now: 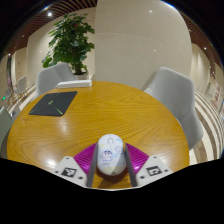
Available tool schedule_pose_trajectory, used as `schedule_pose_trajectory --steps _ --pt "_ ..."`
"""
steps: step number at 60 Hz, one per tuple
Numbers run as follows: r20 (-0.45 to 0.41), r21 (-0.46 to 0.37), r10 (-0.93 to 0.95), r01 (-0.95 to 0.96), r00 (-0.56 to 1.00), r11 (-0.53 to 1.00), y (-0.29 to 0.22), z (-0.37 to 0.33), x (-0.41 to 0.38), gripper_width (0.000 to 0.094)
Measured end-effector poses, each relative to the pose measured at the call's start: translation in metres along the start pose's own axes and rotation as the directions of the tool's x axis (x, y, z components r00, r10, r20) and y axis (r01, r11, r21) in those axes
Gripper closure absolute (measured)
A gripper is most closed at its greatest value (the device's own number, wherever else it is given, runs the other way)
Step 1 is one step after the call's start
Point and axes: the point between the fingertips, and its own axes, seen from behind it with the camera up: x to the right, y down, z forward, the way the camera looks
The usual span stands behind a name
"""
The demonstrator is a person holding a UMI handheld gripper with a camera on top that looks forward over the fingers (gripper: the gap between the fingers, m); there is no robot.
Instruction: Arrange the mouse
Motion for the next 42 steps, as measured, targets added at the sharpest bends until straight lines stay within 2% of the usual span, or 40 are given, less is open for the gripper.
schedule_pose_trajectory --steps 1,5,10,16,23,34,42 --pt "-0.003 -0.002 -0.002 0.002 1.0 1.0 0.0 0.0 0.0 0.0441" --pt "-0.021 -0.011 -0.004 0.004 1.0 1.0 0.0 -0.001 0.0 0.0457" --pt "-0.024 -0.031 0.004 -0.004 1.0 1.0 -0.001 -0.001 0.0 0.0528" --pt "-0.022 -0.056 0.069 -0.07 0.997 0.996 -0.011 -0.004 -0.004 0.0543" --pt "-0.017 -0.006 0.088 -0.088 0.996 0.996 -0.06 -0.008 -0.019 0.0544" --pt "0.06 0.115 0.06 -0.067 0.996 0.991 -0.165 0.007 -0.094 0.0546" --pt "0.093 0.135 0.028 -0.041 0.995 0.99 -0.209 0.044 -0.167 0.0545"
